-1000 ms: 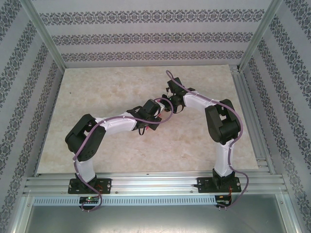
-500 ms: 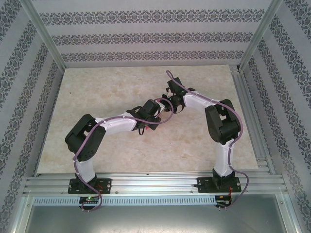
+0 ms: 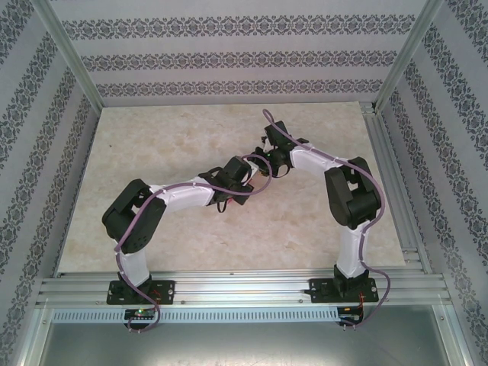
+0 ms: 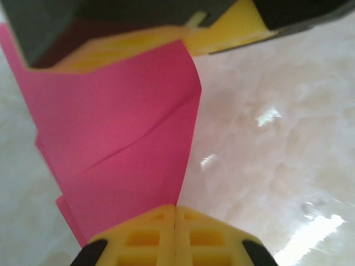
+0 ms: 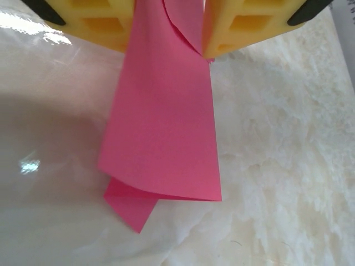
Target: Fold a paper plane with a square sheet of paper (pick it up from the middle)
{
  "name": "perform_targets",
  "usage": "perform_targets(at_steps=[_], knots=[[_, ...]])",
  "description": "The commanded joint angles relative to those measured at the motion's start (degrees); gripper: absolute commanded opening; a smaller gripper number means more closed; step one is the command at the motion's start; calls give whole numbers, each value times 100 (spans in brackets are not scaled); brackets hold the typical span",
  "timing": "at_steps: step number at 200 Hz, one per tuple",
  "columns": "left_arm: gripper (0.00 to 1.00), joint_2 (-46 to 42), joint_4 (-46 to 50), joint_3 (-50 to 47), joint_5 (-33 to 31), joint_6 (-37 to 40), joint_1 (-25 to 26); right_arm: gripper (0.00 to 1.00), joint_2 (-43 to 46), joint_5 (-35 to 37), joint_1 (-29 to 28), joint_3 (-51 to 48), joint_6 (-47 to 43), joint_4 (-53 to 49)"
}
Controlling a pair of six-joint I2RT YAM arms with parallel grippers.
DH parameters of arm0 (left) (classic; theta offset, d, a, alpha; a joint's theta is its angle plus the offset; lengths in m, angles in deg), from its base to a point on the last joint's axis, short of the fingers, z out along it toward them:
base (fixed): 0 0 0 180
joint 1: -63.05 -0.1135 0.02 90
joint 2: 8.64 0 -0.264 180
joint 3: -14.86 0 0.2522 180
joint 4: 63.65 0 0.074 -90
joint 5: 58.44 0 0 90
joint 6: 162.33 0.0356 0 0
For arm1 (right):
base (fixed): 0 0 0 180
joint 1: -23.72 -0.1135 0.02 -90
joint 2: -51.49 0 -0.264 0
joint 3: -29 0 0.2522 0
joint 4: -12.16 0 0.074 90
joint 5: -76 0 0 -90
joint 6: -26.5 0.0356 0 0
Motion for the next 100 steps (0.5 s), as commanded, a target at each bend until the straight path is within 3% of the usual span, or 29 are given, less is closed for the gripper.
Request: perform_targets(at_steps=[1, 22, 43, 62, 83, 92, 100], knots=[[0, -213, -138, -206, 538, -504, -92, 38, 885, 63, 222, -380, -127, 274], [0, -417, -383, -448, 879, -875, -138, 51, 1650, 355, 450, -903, -362, 299], [0, -420, -378, -468, 1208, -1184, -166, 97, 2517, 816, 588, -1300, -813, 183], [0, -584, -737, -723, 1457, -1536, -167, 98, 3254, 1316, 610, -1682, -1205, 194], [0, -784, -643, -722, 1598, -1767, -176, 98, 3976, 1383, 748, -2195, -1323, 609], [0, -882, -723, -796, 1586, -1846, -176, 98, 4164, 1127, 837, -2531, -1260, 1122], [0, -940, -802, -875, 1629, -1919, -195, 98, 4249, 364, 1009, -2884, -1145, 1759]])
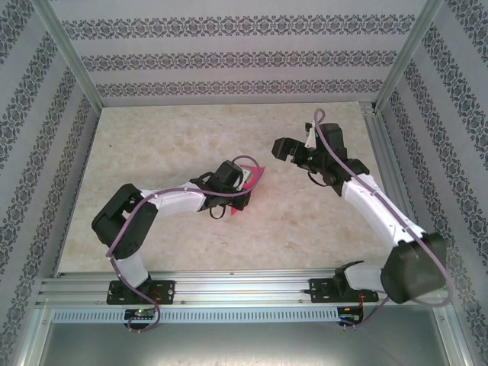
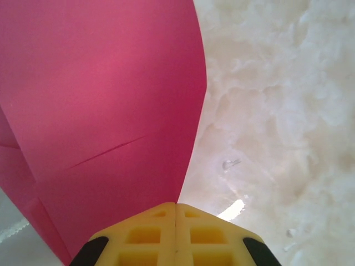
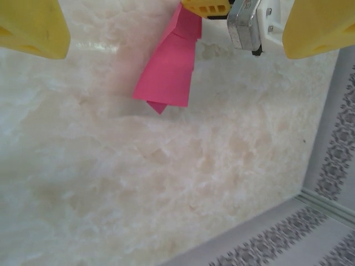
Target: Fold a paper plane with a square sheet of paper (pick it up from the middle)
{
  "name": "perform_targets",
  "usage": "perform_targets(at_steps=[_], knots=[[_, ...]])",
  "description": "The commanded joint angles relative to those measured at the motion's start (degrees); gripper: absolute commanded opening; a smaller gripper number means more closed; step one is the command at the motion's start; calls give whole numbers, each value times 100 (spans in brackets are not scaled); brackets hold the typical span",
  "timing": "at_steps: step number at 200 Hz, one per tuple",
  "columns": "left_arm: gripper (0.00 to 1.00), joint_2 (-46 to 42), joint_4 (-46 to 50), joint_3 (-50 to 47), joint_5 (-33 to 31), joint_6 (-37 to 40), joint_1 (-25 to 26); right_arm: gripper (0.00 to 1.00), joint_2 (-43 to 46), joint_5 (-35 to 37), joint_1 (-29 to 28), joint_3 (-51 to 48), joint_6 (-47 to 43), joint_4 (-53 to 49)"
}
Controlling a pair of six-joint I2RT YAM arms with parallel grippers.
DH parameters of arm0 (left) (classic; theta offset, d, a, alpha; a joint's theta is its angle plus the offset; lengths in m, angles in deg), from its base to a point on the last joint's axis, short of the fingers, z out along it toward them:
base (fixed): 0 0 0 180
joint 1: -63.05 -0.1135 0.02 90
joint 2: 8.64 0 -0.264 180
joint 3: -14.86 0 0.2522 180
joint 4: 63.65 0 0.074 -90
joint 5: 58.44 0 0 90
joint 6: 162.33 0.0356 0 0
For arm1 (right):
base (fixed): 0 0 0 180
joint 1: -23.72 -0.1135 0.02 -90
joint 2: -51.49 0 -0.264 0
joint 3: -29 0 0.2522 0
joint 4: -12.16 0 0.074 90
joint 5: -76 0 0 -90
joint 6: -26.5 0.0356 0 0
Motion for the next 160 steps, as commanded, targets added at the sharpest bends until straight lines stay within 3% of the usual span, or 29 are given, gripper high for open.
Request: perform_targets(at_steps=[1, 21, 42, 105, 124, 135, 160], knots=[[0, -421, -434, -151, 305, -504, -81, 98, 221, -733, 317, -798, -117, 1294], [0, -497, -732, -365, 499, -727, -188, 98, -218, -2073, 765, -1474, 926, 2817], [0, -424, -892, -496, 645, -806, -350, 98, -1077, -3096, 672, -1261, 993, 2895], [0, -233, -1600, -844, 1095, -1070, -751, 98, -1355, -1099, -475, -766, 56, 1448], [0, -73, -1723, -878, 1298, -1128, -881, 79, -1537, -1158, -581, -617, -54, 1206], [0, 9, -1923, -975, 1403, -1229, -965, 61, -1658, -1341, -599, -634, 48, 1325], [0, 130, -2338, -1121, 1593, -1447, -1158, 41, -1944, -1409, -820, -512, -15, 1151]])
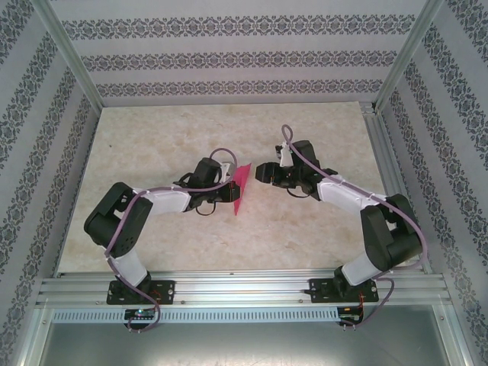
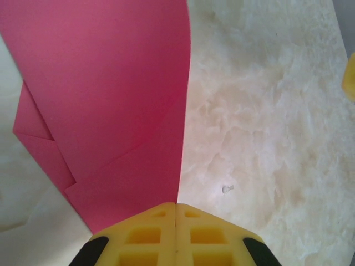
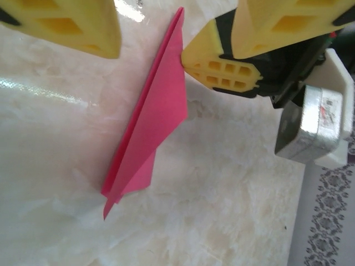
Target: Fold a paper plane with a square sheet of paper (pick it up from the middle)
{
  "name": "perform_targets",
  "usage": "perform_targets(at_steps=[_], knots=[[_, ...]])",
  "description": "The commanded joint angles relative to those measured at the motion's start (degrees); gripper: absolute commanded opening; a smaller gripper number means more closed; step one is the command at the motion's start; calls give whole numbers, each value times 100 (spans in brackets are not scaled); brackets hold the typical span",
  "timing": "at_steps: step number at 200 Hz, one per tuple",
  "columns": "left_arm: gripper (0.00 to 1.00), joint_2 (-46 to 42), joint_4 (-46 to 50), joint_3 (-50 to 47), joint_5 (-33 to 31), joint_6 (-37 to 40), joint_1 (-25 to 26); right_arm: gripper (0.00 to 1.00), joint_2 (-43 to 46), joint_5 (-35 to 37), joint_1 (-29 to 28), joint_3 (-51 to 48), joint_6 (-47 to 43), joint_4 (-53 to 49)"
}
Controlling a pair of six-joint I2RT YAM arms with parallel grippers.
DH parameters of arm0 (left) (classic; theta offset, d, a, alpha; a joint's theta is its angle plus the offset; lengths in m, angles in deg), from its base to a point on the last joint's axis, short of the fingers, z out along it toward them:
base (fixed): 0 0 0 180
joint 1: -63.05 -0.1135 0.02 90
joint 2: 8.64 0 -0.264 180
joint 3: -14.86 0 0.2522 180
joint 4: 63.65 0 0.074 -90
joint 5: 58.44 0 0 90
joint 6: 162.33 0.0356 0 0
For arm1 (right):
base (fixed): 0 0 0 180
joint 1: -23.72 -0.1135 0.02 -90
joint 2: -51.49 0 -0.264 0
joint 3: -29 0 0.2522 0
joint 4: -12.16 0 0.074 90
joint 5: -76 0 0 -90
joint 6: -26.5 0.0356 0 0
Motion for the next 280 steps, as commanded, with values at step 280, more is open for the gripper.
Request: perform_targets(at_steps=[280], knots=[[0, 488, -1720, -544, 632, -952, -532, 15, -1498, -229, -940, 247, 1156, 829]])
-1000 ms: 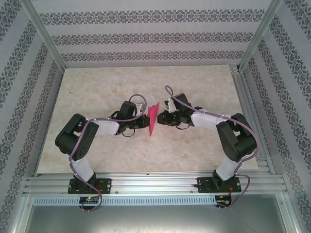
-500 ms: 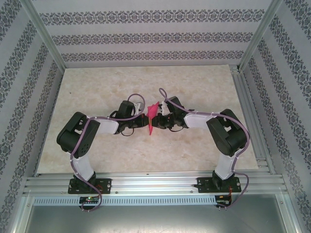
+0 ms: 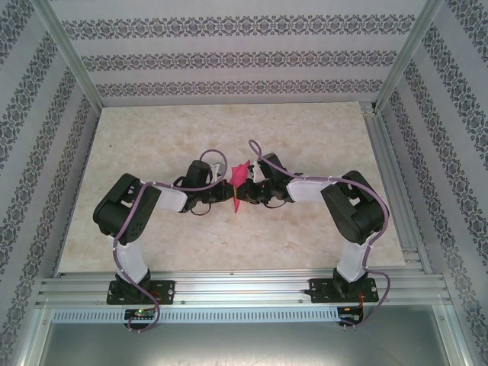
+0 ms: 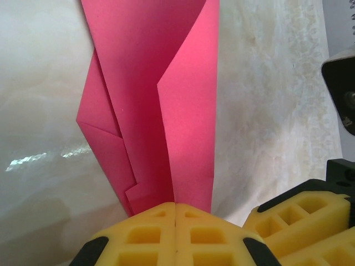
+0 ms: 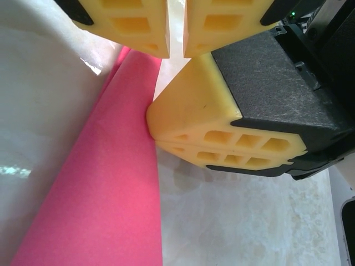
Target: Fold a paper plane with a square sheet of paper (pick it up from the middle)
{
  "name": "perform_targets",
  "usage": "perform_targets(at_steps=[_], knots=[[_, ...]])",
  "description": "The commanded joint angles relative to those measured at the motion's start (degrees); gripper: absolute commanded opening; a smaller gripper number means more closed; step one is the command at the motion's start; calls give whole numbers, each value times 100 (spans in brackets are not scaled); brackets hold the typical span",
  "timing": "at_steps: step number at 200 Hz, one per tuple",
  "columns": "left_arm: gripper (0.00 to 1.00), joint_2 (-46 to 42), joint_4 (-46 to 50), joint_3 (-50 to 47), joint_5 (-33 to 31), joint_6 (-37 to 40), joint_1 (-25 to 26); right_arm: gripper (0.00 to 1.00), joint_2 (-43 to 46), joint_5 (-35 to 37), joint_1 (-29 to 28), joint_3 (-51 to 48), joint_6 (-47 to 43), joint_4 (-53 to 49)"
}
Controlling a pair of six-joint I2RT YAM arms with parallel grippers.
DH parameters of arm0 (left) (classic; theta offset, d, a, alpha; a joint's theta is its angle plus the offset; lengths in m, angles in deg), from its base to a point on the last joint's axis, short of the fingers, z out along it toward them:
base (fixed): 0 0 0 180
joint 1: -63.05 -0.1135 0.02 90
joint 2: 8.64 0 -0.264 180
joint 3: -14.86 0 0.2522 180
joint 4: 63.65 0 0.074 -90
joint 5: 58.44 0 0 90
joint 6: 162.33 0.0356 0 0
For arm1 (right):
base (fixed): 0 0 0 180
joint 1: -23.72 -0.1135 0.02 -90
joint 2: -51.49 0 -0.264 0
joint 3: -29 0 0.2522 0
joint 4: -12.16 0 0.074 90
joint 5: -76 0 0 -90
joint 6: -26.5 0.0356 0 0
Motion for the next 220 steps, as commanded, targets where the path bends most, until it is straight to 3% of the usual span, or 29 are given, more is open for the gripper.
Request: perform_targets(at_steps=[1, 39, 71, 86, 149, 220], knots=[[0, -143, -419, -157, 76, -247, -33, 15, 176, 187, 63, -186, 195, 376], [0, -174, -562, -237, -21, -370, -20, 16, 300, -71, 143, -117, 174, 337], [0, -146, -687, -265, -60, -410, 21, 13, 655, 410, 194, -441, 247, 344], [0, -155, -488, -220, -80, -338, 20, 14, 769, 271, 261, -641, 366, 627], [0, -72, -608, -267, -131, -384, 63, 13, 342, -115, -93, -330, 525, 649], [0, 62, -766, -265, 19, -463, 103, 13, 236, 349, -296, -285, 384, 133]])
